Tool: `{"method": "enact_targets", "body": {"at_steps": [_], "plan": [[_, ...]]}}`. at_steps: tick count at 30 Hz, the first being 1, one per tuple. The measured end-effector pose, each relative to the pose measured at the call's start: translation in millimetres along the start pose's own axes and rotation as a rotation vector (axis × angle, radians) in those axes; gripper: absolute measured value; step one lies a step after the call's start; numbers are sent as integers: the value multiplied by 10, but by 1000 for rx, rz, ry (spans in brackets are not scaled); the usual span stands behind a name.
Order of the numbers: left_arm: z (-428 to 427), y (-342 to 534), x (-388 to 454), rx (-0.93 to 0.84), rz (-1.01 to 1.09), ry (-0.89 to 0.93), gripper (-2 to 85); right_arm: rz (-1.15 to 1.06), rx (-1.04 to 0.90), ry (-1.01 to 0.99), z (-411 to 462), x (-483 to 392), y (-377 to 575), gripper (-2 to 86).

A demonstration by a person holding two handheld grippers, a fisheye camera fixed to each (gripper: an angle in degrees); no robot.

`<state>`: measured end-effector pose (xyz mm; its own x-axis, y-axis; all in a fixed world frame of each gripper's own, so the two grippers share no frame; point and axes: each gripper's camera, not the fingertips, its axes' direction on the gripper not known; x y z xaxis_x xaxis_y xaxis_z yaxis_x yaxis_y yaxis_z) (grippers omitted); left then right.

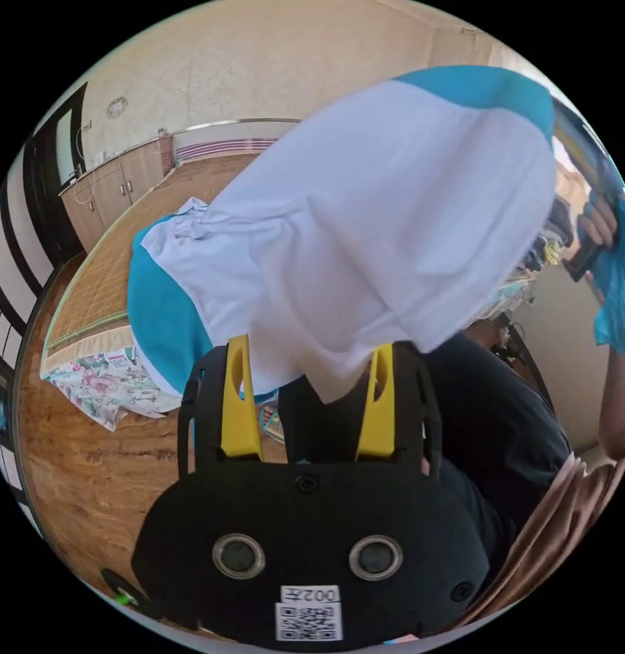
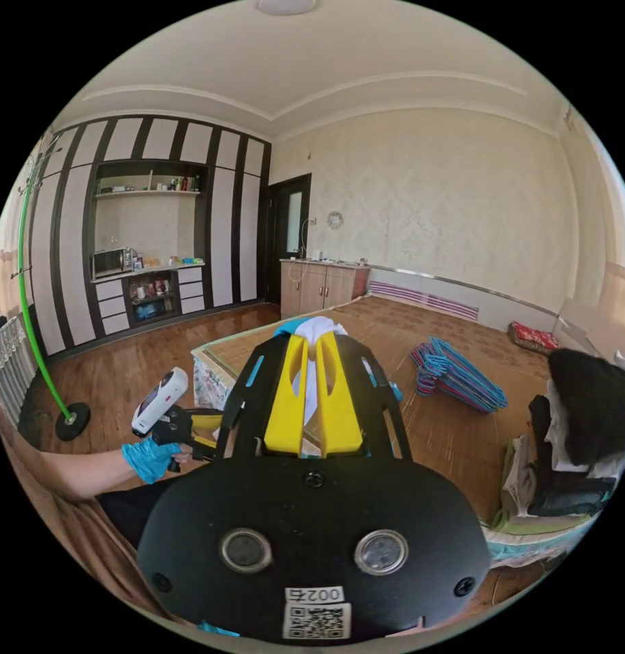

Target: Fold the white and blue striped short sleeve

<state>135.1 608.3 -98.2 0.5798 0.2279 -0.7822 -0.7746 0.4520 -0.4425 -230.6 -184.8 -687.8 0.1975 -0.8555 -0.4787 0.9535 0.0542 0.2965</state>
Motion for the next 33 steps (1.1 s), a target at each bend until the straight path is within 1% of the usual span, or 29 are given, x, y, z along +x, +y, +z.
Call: {"method": "enact_targets", "body": {"at_steps": [4, 7, 11, 13, 17, 19, 23, 24, 29, 31, 33], "plan": [[-17, 6, 8, -14, -75, -107, 170, 32, 39, 41, -242, 119, -57, -8], [-112, 48, -1, 19, -112, -118, 136, 62, 62, 69, -463, 259, -55, -8], [-278, 76, 69, 75, -93, -104, 92, 79, 73, 130, -787, 429, 52, -8], [-401, 50, 165, 107, -60, -124, 73, 92, 74, 171, -933, 499, 137, -8], [-587, -55, 327, 139, -4, -167, 62, 115, 67, 252, -1294, 659, 310, -8], [-741, -145, 445, 162, 39, -148, 50, 121, 60, 270, -1451, 720, 365, -9], [-1045, -274, 674, 209, 138, -143, 23, 47, 46, 351, -1783, 765, 499, -9], [-1153, -312, 754, 224, 190, -144, 15, 35, 40, 365, -1864, 784, 543, -9], [-1502, -426, 972, 170, 389, -133, -1, 28, -44, 280, -2058, 911, 717, -8], [-1599, -409, 988, 109, 455, -95, -3, -3, -103, 239, -2036, 923, 798, -8], [-1632, -360, 959, 69, 467, -72, -4, -96, -197, 140, -1945, 918, 936, -8]]}}
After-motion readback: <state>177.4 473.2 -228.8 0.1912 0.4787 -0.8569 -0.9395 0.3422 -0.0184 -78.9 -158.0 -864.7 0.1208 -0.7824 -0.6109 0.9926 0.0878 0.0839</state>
